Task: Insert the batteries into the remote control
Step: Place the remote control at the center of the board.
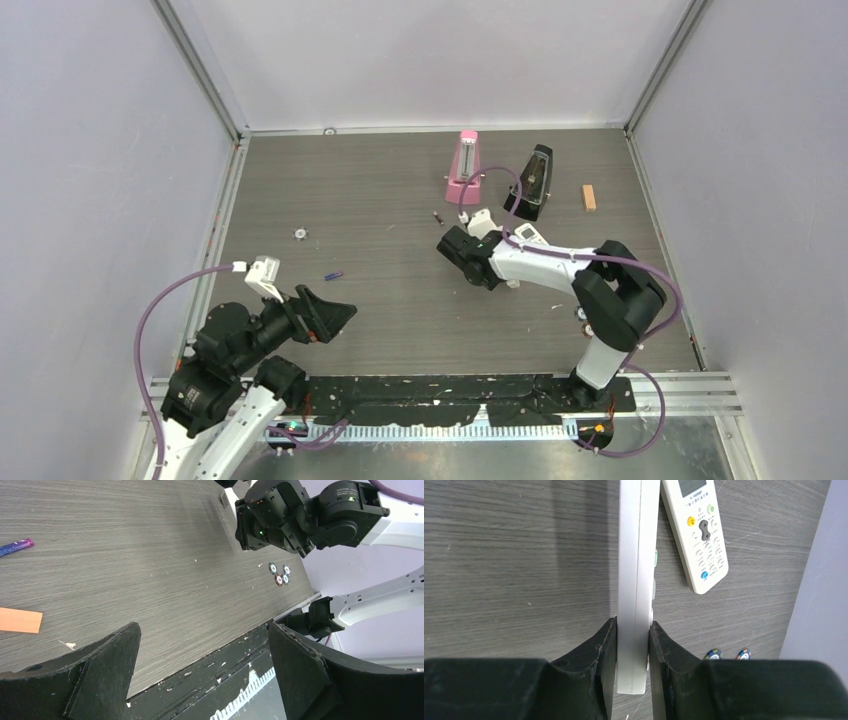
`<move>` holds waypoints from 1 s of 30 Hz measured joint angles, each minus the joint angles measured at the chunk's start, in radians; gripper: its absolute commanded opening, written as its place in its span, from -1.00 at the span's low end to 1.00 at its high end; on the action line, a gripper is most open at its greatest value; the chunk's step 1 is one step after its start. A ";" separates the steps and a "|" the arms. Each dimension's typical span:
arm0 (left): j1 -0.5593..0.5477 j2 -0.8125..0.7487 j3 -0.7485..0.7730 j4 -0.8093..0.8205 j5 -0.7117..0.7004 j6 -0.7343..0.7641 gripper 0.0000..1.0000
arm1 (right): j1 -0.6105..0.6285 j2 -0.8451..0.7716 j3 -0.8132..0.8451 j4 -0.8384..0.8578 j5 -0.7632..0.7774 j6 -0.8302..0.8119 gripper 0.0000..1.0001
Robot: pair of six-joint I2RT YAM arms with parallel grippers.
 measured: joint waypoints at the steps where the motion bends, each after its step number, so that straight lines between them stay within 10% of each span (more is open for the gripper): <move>1: 0.000 0.000 -0.003 0.000 0.000 0.000 0.99 | 0.000 0.020 0.011 0.000 0.002 -0.006 -0.75; 17: 0.000 0.000 -0.013 0.002 0.001 -0.004 0.99 | 0.000 0.117 0.055 0.014 -0.125 -0.105 0.13; 30: 0.000 0.000 -0.012 0.002 0.001 -0.003 0.99 | -0.009 -0.035 0.054 0.074 -0.340 -0.140 0.20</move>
